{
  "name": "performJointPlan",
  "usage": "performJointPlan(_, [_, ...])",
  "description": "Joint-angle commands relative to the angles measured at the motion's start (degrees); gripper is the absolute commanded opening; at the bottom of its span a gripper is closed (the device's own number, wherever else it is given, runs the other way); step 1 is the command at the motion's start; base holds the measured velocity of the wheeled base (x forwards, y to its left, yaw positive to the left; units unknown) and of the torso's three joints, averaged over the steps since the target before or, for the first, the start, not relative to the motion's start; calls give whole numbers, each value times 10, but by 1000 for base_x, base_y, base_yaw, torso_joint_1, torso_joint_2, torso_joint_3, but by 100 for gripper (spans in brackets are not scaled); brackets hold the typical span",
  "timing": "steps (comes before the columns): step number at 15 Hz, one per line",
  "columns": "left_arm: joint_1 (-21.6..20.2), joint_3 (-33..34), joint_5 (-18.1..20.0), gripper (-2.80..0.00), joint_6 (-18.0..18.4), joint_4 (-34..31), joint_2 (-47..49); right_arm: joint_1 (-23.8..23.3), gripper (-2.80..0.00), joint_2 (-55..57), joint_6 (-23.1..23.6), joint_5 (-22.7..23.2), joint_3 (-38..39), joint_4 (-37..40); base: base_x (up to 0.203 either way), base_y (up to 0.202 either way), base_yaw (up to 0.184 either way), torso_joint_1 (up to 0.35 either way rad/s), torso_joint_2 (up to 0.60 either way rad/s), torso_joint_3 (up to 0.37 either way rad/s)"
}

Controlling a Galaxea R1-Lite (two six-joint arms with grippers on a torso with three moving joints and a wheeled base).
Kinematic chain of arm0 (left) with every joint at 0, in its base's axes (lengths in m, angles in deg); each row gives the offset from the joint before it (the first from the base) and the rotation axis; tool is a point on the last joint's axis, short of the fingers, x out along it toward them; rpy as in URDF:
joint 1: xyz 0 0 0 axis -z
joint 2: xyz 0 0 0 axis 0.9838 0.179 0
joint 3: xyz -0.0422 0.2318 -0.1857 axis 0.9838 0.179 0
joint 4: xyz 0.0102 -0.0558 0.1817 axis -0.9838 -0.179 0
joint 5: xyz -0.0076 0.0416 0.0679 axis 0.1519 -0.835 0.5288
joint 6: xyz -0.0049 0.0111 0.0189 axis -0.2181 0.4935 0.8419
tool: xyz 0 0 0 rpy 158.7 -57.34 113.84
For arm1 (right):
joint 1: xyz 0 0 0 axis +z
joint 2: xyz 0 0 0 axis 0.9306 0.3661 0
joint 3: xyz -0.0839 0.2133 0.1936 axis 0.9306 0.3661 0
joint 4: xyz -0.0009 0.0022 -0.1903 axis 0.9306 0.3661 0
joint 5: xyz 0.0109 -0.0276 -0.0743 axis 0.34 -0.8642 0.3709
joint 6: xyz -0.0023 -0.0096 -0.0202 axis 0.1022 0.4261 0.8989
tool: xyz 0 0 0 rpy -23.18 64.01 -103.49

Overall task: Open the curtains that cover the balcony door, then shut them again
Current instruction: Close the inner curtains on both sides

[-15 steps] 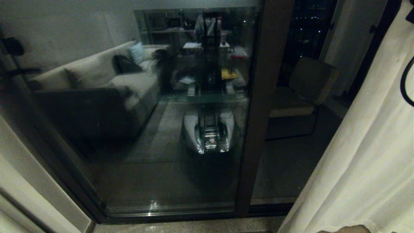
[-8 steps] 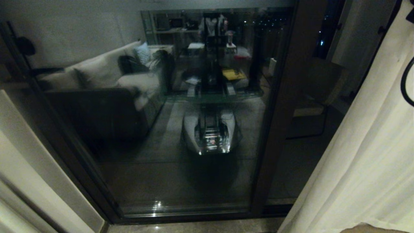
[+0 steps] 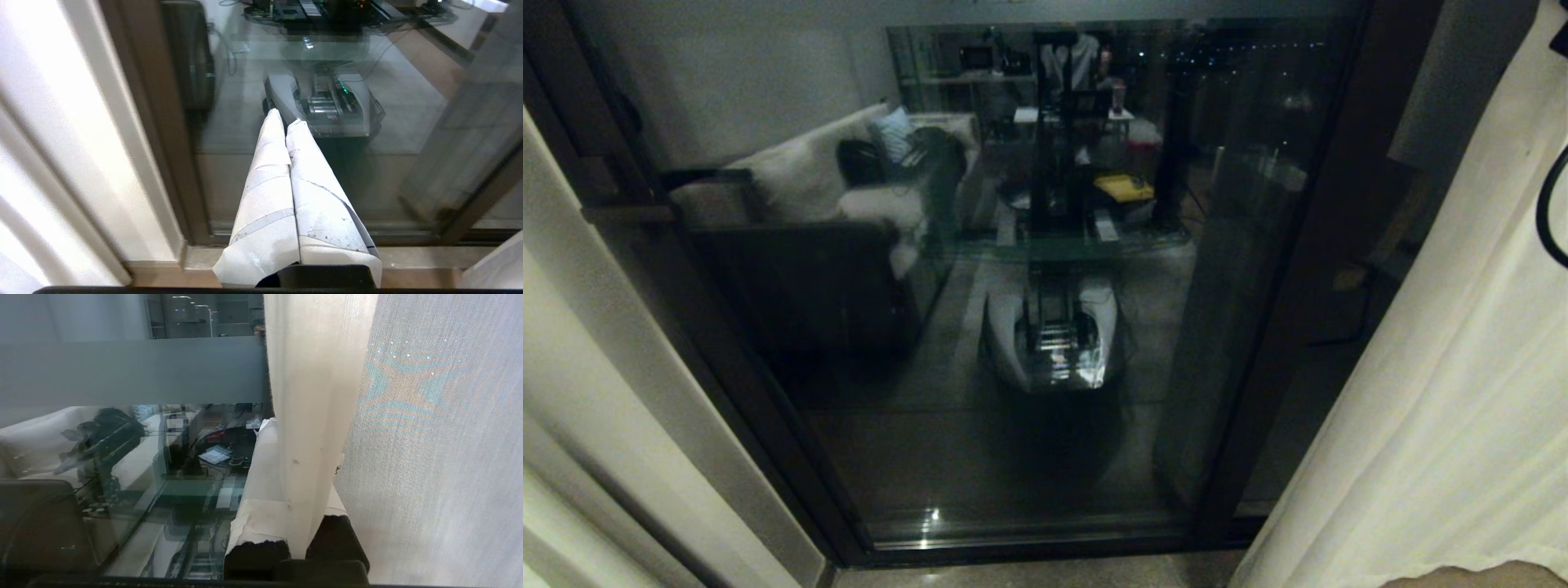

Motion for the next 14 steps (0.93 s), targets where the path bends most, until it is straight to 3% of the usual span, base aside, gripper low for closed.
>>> performJointPlan(1, [0, 0, -1, -280, 0, 0, 0, 0, -280, 0, 0, 1, 2, -2, 0, 190, 1, 6, 6, -5])
performJointPlan(10, [0, 0, 0, -280, 0, 0, 0, 0, -280, -5, 0, 0, 13, -2, 0, 188, 0, 3, 3, 0])
performJointPlan(14, [0, 0, 0, -280, 0, 0, 0, 1, -280, -4, 1, 0, 15, -2, 0, 44, 1, 2, -1, 0])
